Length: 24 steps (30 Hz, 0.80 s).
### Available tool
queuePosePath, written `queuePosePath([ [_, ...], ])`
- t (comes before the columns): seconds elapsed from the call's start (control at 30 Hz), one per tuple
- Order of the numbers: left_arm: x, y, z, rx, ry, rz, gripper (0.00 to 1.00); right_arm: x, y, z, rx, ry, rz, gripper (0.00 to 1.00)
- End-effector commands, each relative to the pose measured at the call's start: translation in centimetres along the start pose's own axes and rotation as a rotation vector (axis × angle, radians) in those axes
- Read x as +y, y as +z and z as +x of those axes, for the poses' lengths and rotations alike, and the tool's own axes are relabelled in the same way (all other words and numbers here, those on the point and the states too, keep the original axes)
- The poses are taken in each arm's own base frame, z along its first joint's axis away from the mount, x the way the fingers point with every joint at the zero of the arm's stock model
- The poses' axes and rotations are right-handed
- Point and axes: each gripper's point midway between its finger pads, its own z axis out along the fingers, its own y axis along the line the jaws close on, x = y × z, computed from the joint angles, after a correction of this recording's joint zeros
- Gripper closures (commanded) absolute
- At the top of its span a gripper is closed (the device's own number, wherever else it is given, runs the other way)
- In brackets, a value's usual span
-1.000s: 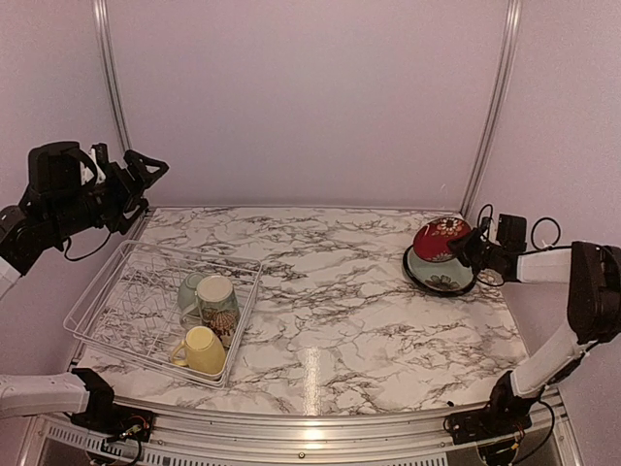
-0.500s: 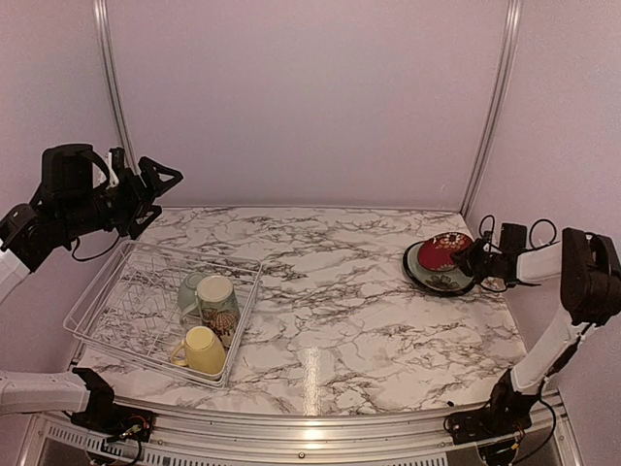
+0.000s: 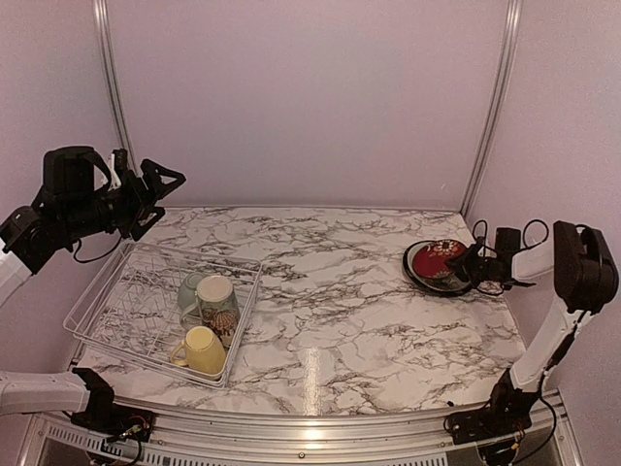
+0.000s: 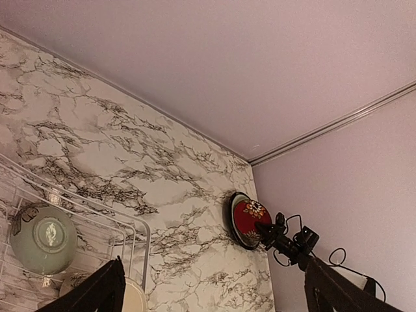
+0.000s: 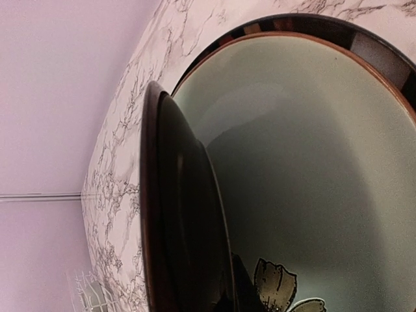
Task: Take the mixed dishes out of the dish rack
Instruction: Place the plate with another plate.
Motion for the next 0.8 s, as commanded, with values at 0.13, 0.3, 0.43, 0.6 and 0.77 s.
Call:
queuePosePath([
  [0.13,0.8,1.1,1.2,0.030,-0.009,0.024,0.01,1.2,0.4,-0.9,0.012,-0.075,-0.053,0.74],
  [0.3,1.1,1.5,1.4,0.035,-0.016,0.023,0.01,0.7,-0.2,-0.7,0.005,-0.116,0.000,0.55],
  [0.43,1.2,1.6,1.7,0.043,-0.012,0.028,0.01,0.3,-1.3,-1.3,-0.018,-0.169,0.087,0.41],
  [0.6,1.3,1.5,2.0,0.054,-0.010,0.030,0.01,0.4,-2.6,-1.2,-0.031,-0.209,0.129,0.30],
  [0.77,1.0,1.2,1.9,0.056,0.001,0.031,0.01,-1.0,-4.3,-1.5,-0.069,-0.243,0.258,0.23],
])
